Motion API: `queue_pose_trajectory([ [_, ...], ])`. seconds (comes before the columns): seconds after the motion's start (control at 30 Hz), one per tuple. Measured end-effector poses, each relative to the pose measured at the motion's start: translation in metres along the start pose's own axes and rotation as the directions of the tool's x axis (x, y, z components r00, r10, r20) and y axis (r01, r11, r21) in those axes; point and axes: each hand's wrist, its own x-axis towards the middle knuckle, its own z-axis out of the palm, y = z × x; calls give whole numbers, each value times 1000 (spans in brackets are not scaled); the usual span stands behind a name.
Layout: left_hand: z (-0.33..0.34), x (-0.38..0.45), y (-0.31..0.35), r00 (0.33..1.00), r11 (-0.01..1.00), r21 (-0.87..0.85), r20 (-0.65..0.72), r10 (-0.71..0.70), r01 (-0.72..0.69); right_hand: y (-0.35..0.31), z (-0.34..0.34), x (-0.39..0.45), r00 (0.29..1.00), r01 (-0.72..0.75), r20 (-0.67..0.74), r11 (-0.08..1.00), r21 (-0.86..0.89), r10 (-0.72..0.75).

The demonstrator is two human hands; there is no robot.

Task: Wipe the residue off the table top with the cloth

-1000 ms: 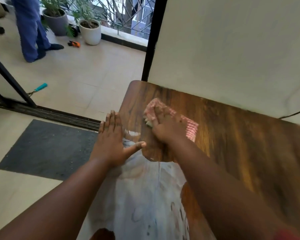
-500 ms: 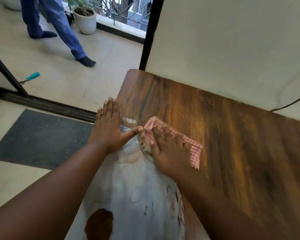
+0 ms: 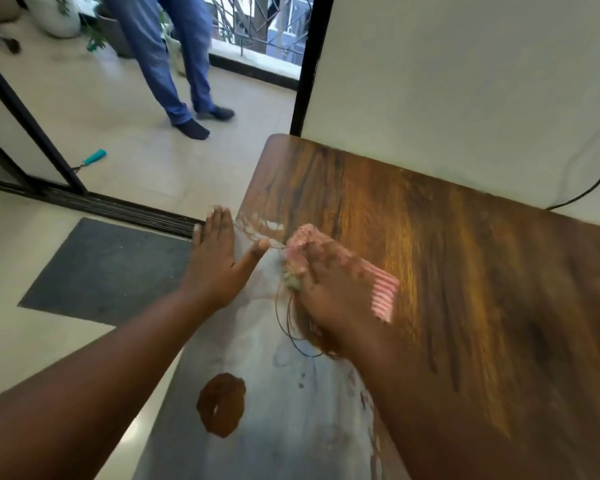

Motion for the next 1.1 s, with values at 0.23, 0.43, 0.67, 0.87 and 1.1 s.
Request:
queue_pose_trajectory([
  [0.23,3,-72,-21,993,996,65,94,-66,60,0,15,-77,942,325,144,930,-170,-302],
  [0.43,7,-74,-20,990,985,154,103,-97,81,-5,-1,12,988,147,70,977,-155,-137],
  [0.67,6,-81,-21,992,988,102,21,-122,119,-88,15,22,921,384,172,894,-231,-351],
  [0.87,4,-80,-17,993,987,114,22,-119,115,-17,-5,11,956,286,151,921,-266,-253],
  [1.1,4,-78,-18,995,984,150,22,-102,98,-93,6,64,950,299,172,917,-263,-261],
])
